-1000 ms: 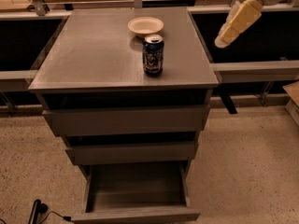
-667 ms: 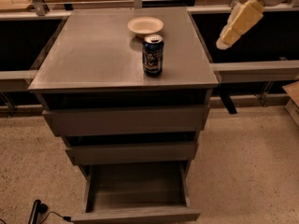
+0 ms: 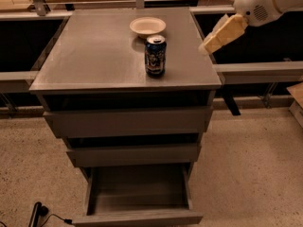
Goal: Place pepsi can into bottom drawer
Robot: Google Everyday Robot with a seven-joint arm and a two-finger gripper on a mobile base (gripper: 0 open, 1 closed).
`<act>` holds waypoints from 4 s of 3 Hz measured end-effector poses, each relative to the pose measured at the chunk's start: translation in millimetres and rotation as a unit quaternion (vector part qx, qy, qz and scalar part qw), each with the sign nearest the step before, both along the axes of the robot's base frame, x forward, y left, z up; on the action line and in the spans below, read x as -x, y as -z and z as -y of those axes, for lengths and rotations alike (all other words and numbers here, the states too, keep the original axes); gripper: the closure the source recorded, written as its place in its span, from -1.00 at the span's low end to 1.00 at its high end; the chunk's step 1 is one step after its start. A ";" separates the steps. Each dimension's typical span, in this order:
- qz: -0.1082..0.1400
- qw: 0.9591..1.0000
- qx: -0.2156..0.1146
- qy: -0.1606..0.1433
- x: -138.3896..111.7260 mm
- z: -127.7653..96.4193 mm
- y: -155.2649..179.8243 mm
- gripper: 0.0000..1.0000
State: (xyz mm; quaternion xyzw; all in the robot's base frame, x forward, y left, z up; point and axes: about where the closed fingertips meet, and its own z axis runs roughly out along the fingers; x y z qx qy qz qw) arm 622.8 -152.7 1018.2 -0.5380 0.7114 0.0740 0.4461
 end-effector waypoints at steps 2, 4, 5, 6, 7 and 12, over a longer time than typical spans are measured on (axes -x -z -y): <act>-0.046 0.995 -0.090 -0.004 -6.9 -45.6 51.2 -1.00; -0.056 0.990 -0.124 -0.020 -19.2 -82.1 90.3 -1.00; -0.050 0.990 -0.134 -0.015 -30.8 -87.2 101.2 -1.00; -0.044 0.985 -0.166 -0.016 -41.3 -94.4 102.8 -1.00; -0.037 0.980 -0.192 -0.024 -50.9 -109.8 102.0 -1.00; -0.031 0.941 -0.335 -0.040 -90.0 -155.8 117.8 0.29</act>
Offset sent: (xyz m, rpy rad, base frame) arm 0.0095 0.0754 -0.0887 0.2535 0.1541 0.0287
